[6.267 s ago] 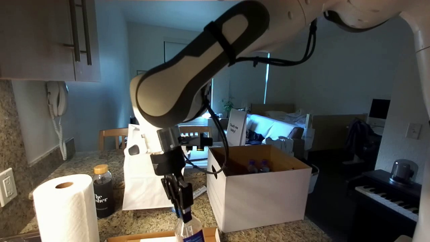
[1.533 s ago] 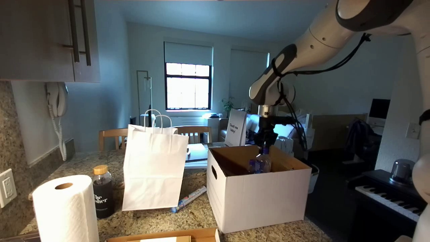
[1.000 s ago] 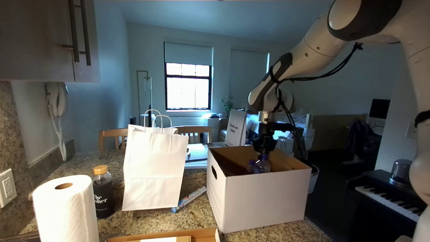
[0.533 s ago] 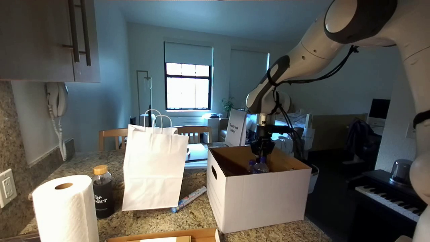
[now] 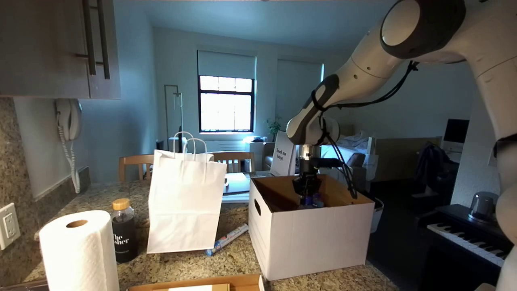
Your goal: Place four empty water bottles inside the white storage box on the right
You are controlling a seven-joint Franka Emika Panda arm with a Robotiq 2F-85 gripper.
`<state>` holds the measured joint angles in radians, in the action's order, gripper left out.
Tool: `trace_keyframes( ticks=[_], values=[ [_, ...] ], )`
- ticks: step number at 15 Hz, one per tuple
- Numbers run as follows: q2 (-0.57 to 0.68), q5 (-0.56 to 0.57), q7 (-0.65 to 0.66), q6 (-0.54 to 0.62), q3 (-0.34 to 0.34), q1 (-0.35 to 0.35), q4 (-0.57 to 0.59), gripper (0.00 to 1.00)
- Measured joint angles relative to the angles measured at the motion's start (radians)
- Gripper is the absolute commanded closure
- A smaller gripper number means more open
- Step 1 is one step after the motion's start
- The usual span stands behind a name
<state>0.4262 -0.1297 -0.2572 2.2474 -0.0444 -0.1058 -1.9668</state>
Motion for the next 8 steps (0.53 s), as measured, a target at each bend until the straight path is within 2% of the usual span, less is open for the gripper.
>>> trace_keyframes(
  ticks=[4,8],
  values=[
    [0.0,0.0,0.018,-0.001,-0.004,-0.001,0.007,0.86],
    [0.005,0.0,0.055,-0.003,-0.047,-0.028,0.027,0.86]
  ],
)
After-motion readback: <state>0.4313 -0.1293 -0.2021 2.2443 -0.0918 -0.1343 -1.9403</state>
